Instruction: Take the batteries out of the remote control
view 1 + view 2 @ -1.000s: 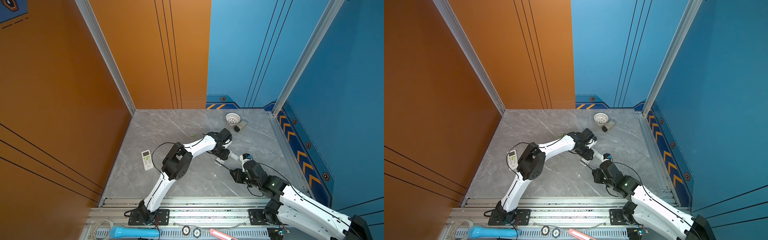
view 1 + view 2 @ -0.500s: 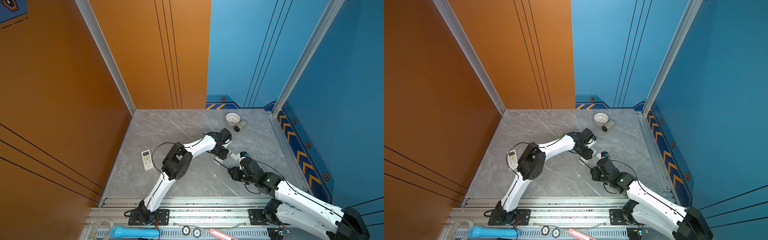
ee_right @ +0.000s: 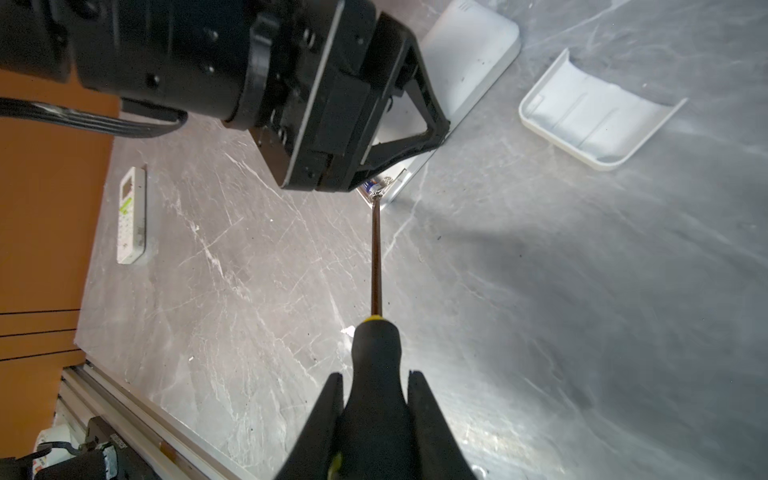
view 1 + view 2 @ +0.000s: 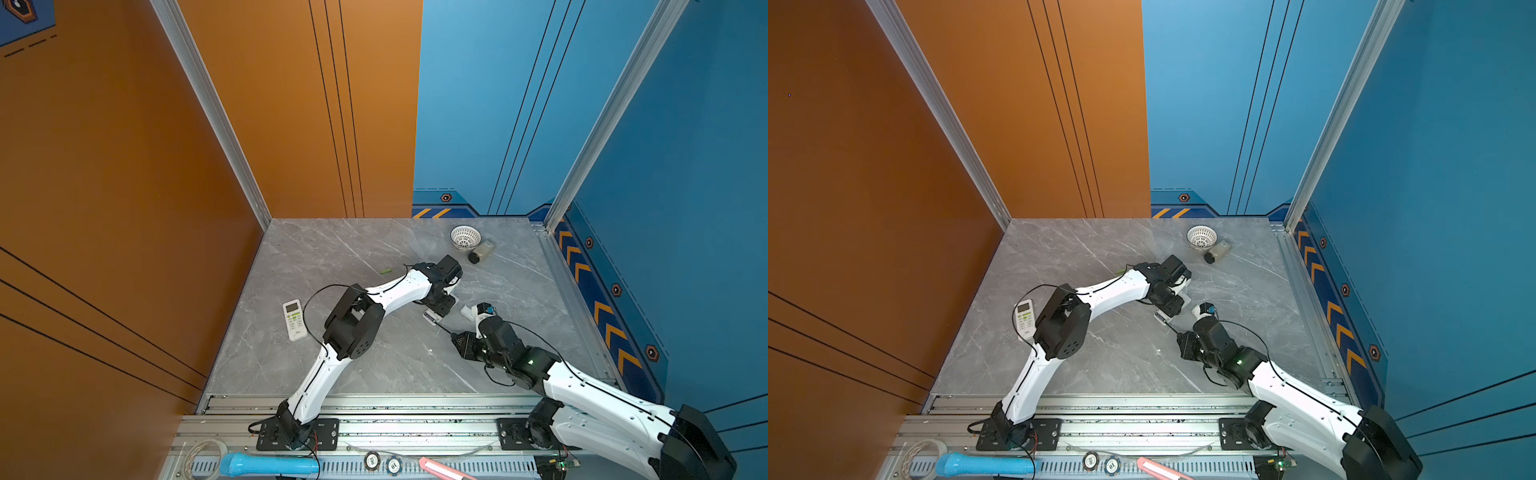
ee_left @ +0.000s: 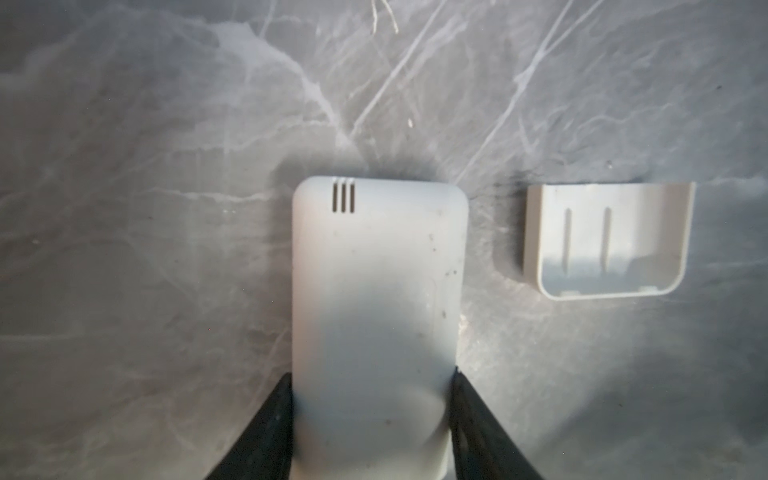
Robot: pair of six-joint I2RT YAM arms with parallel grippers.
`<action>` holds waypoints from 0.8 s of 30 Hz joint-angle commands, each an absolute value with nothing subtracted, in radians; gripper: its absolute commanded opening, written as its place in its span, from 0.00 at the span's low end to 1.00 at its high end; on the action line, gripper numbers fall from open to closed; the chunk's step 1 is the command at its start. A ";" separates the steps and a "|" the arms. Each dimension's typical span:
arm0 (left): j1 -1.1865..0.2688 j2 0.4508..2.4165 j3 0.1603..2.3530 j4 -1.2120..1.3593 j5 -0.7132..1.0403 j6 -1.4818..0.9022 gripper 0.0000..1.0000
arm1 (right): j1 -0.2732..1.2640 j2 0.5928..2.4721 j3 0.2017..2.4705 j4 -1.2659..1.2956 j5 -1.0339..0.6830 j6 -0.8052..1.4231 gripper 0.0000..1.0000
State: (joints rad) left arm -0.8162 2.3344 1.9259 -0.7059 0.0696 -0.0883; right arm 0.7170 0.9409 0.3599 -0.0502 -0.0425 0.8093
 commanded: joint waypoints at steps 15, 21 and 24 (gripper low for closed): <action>-0.869 2.358 1.932 -0.722 0.290 -0.147 0.00 | 0.668 0.872 0.169 0.288 -0.181 0.788 0.00; -0.872 2.365 1.935 -0.721 0.296 -0.152 0.00 | 0.666 0.887 0.164 0.362 -0.190 0.790 0.00; -0.871 2.364 1.933 -0.719 0.298 -0.153 0.00 | 0.666 0.872 0.156 0.386 -0.189 0.792 0.00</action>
